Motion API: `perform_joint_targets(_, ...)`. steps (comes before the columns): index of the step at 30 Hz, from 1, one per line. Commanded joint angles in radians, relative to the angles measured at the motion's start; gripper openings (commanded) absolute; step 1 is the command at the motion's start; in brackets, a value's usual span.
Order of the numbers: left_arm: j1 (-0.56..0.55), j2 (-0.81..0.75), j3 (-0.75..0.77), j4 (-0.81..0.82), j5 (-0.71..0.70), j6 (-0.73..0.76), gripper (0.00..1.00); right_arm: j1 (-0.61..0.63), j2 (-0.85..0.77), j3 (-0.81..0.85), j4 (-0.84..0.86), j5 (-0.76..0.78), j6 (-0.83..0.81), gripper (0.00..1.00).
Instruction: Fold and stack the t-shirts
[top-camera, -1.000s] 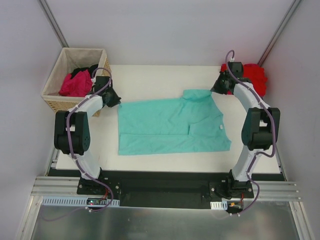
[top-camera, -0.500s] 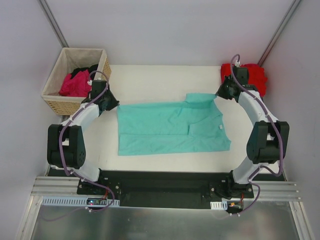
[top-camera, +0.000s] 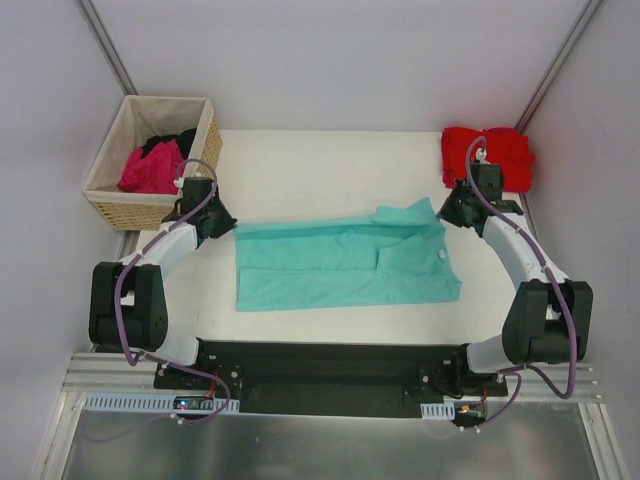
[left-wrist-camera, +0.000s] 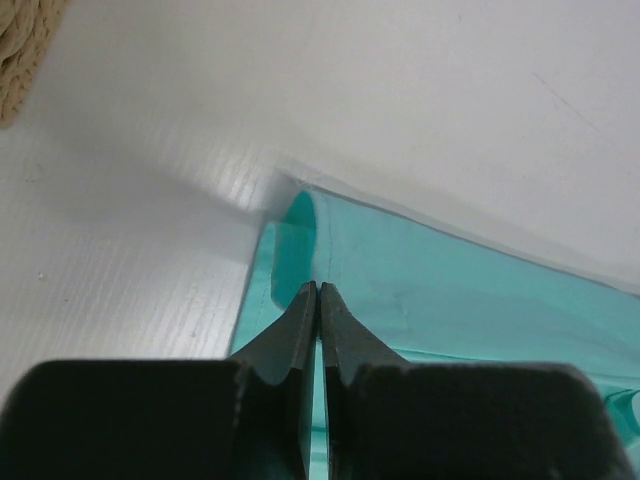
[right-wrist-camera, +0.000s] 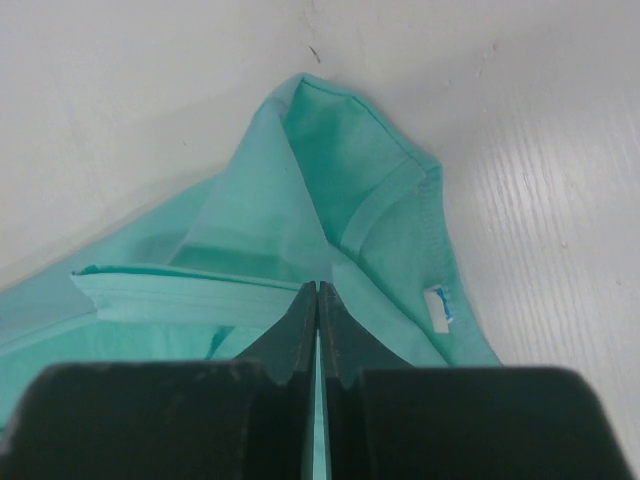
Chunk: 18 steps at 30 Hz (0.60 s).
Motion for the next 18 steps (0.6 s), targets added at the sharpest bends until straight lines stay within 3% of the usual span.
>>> perform_joint_targets(1,0.009,-0.053,-0.028,0.024,-0.028,-0.005,0.00,-0.007,-0.109,-0.068,0.024,0.024,0.018,0.01)
perform_joint_targets(12,0.009,-0.057,-0.034,0.032,-0.021,-0.008,0.00,-0.007,-0.329,-0.257,0.000,0.091,0.011,0.01)
perform_joint_targets(18,0.008,-0.071,-0.052,0.040,-0.011,-0.022,0.00,0.014,-0.361,-0.313,0.000,0.104,0.015,0.01)
